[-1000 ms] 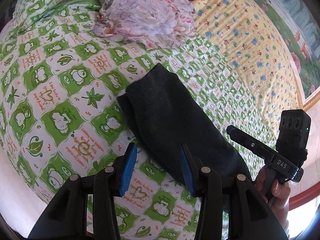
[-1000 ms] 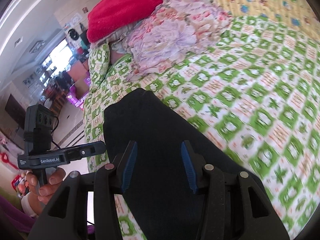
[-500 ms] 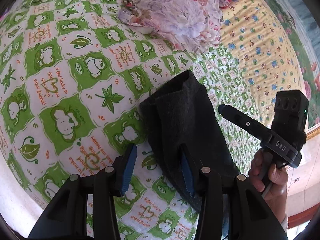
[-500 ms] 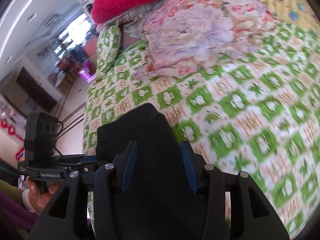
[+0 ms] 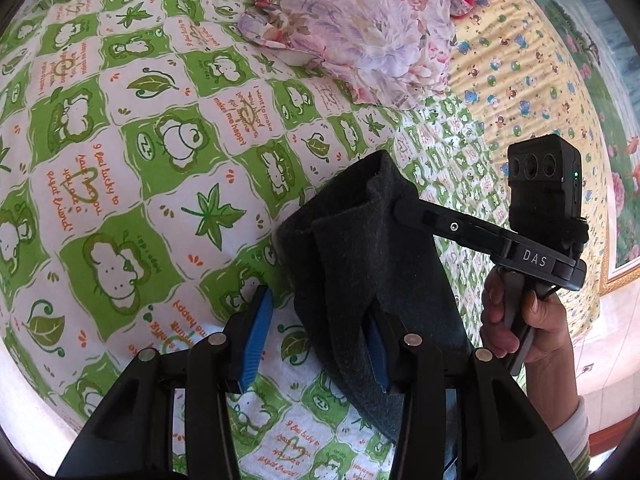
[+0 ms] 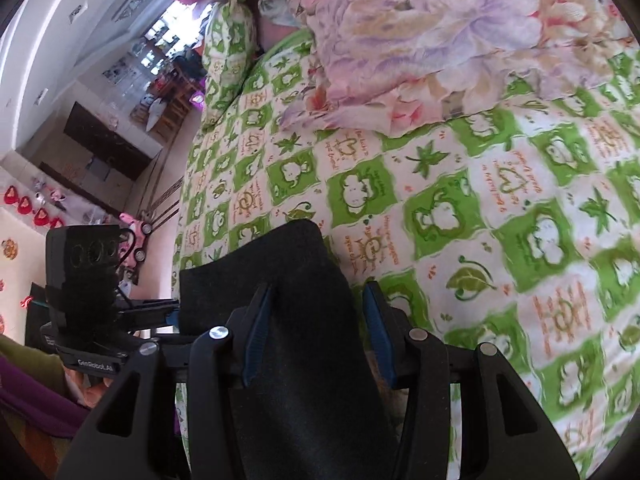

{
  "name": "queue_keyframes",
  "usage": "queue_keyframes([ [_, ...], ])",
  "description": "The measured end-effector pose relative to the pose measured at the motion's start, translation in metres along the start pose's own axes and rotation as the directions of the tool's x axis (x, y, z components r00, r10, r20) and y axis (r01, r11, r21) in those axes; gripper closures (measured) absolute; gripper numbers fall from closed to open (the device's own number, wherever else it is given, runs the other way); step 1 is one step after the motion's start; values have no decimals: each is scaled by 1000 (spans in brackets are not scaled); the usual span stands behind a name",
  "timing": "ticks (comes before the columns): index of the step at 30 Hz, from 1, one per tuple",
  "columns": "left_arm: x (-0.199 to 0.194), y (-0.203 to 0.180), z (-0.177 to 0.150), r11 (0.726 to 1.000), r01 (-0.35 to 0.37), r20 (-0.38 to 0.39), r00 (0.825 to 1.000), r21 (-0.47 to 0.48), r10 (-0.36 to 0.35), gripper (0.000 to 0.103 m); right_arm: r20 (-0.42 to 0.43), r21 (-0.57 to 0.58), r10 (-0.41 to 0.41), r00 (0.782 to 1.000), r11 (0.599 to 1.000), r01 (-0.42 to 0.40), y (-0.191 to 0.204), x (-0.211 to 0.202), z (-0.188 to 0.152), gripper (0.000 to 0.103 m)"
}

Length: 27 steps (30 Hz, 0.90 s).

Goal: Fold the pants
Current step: 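Fold the held cuffs over onto the pants with both grippers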

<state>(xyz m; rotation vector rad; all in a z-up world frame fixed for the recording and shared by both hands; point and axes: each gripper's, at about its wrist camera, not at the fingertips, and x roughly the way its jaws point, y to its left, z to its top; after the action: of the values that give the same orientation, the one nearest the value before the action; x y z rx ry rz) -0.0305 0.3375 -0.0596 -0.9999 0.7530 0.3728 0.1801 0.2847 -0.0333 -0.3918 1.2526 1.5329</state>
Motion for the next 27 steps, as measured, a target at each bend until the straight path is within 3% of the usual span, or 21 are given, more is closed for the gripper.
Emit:
queue_keyframes([
  [4, 3, 3, 4, 1000, 14, -3, 1000, -14, -14, 59, -6, -2, 14, 1000, 1000, -14, -2, 3, 2, 57],
  [7, 5, 2, 5, 1000, 9, 3, 1000, -6, -9, 60, -4, -5, 17, 1000, 1000, -17, -3, 3, 2, 66],
  [10, 7, 0, 5, 1000, 12, 9, 1000, 15, -12, 75, 12, 0, 14, 1000, 1000, -14, -2, -1, 0, 72],
  [14, 4, -11, 4, 999, 9, 21, 1000, 44, -10, 80, 49, 2, 7, 999, 1000, -7, 5, -14, -8, 76],
  [21, -21, -46, 2, 992, 54, 67, 996, 116, -62, 82, 153, -9, 16, 988, 1000, -14, 23, -58, -19, 78],
  [27, -42, -90, -8, 969, 107, 86, 988, 221, -129, 83, 277, -12, 21, 961, 1000, -19, 41, -114, -48, 81],
])
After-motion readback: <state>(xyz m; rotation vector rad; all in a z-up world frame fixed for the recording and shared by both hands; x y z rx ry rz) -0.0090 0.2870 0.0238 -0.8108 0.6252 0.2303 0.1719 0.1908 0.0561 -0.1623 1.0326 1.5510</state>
